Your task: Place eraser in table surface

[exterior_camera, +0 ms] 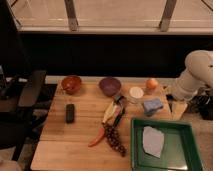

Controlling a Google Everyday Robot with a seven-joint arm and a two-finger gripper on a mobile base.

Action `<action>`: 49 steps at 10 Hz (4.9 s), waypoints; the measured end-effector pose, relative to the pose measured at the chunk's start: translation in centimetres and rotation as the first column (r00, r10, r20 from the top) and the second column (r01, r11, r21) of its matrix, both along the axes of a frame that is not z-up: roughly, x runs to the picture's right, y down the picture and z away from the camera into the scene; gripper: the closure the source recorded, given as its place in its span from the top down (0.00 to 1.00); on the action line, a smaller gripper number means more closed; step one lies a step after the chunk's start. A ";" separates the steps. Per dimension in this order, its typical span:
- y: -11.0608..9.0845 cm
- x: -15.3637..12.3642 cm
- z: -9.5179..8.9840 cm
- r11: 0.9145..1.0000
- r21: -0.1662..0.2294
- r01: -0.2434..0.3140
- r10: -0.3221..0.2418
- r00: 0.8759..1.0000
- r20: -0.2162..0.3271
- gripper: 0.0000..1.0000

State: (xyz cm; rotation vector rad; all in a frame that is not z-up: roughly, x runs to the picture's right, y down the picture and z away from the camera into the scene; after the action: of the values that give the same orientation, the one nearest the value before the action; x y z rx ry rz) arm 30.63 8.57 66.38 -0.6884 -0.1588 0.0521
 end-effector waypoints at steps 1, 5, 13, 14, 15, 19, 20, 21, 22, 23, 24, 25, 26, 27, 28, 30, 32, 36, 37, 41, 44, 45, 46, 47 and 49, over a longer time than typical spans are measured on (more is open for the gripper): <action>0.0 0.0 0.0 1.000 0.000 0.000 0.000 1.000 0.000 0.80; 0.0 0.0 0.0 1.000 0.000 0.000 0.000 1.000 0.000 0.80; -2.4 -2.4 0.5 0.981 0.070 0.179 -0.177 0.984 -0.030 0.80; -2.7 -3.8 1.1 0.974 0.086 0.211 -0.210 0.977 -0.016 0.80; -3.2 -5.9 1.8 0.961 0.113 0.253 -0.255 0.967 0.006 0.80; -3.2 -15.4 5.0 0.927 0.177 0.330 -0.359 0.918 0.170 0.80; -3.0 -17.8 5.7 0.925 0.180 0.333 -0.368 0.902 0.223 0.80; -2.9 -20.0 6.1 0.926 0.182 0.330 -0.370 0.888 0.272 0.80; -2.9 -19.8 6.1 0.925 0.179 0.334 -0.373 0.888 0.268 0.80; -2.7 -19.4 6.0 0.926 0.169 0.338 -0.373 0.889 0.266 0.80; -2.7 -19.5 6.0 0.926 0.170 0.337 -0.373 0.889 0.267 0.80; -2.8 -19.7 6.1 0.925 0.172 0.338 -0.374 0.888 0.268 0.80; -2.8 -19.6 6.1 0.926 0.171 0.336 -0.372 0.889 0.267 0.80; -2.9 -19.4 6.2 0.927 0.172 0.335 -0.371 0.891 0.263 0.80; -3.3 -19.2 6.5 0.923 0.178 0.342 -0.379 0.888 0.259 0.80; -3.8 -20.4 8.1 0.905 0.200 0.375 -0.422 0.848 0.320 0.80; -3.5 -23.4 9.3 0.888 0.226 0.399 -0.458 0.801 0.385 0.80; -3.3 -33.4 11.0 0.848 0.320 0.423 -0.530 0.674 0.515 0.80; -3.2 -35.5 11.1 0.839 0.345 0.422 -0.545 0.639 0.543 0.80; -2.7 -40.3 10.6 0.824 0.397 0.404 -0.565 0.541 0.623 0.80; -2.5 -40.0 10.5 0.821 0.385 0.421 -0.569 0.547 0.614 0.80; -2.0 -39.7 11.0 0.806 0.347 0.480 -0.584 0.546 0.601 0.80; -1.6 -40.1 11.8 0.794 0.331 0.510 -0.594 0.537 0.599 0.80; -1.0 -40.7 12.6 0.779 0.313 0.543 -0.606 0.524 0.599 0.80; 0.4 -42.1 14.5 0.746 0.274 0.607 -0.624 0.494 0.606 0.80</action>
State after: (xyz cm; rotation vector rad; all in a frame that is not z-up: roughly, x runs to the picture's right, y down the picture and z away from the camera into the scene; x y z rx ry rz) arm -11.48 9.00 80.91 -0.6804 -0.6033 -0.9297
